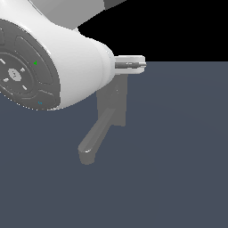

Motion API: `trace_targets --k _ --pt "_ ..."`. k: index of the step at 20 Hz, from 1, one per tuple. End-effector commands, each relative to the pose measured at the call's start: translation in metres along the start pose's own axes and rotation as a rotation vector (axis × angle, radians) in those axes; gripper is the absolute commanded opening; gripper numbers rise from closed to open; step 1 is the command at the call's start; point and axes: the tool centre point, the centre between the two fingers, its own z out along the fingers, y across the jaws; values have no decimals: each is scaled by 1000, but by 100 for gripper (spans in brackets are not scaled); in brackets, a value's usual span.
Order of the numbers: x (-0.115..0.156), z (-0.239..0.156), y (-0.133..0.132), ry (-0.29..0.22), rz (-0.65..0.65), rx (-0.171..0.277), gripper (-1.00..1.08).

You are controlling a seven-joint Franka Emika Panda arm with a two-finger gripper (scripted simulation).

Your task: Turn on the faucet by rotating a designated handle.

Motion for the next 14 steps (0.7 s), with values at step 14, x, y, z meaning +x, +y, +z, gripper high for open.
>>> trace_targets --k 14 --pt "17 3 -52 -6 6 26 -100"
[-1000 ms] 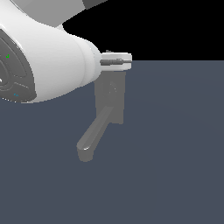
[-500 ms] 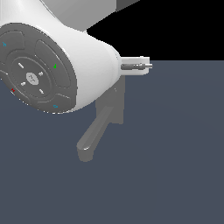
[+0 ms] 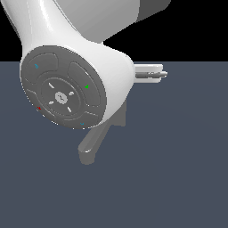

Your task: Turn on the faucet by rotating a designated handle.

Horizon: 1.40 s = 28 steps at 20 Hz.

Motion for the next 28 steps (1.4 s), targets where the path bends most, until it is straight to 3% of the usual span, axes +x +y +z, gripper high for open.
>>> trace_targets --k 1,15,28 --pt "1 4 -13 -11 3 13 -100" --pt "25 9 -48 -28 7 18 -100" --pt "55 9 -54 -25 7 15 -100"
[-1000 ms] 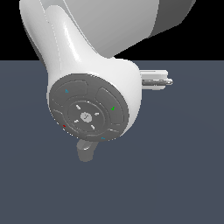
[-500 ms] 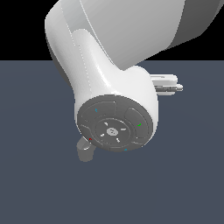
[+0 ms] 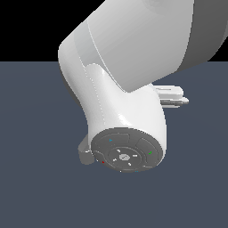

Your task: Turn on the faucet by rotating a designated handle.

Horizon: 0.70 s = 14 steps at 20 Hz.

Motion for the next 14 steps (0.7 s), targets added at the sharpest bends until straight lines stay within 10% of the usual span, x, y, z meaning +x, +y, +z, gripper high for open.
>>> trace_targets --k 1,14 --pt "7 1 -3 -1 1 1 -100" --pt "39 2 -15 -5 1 3 -100"
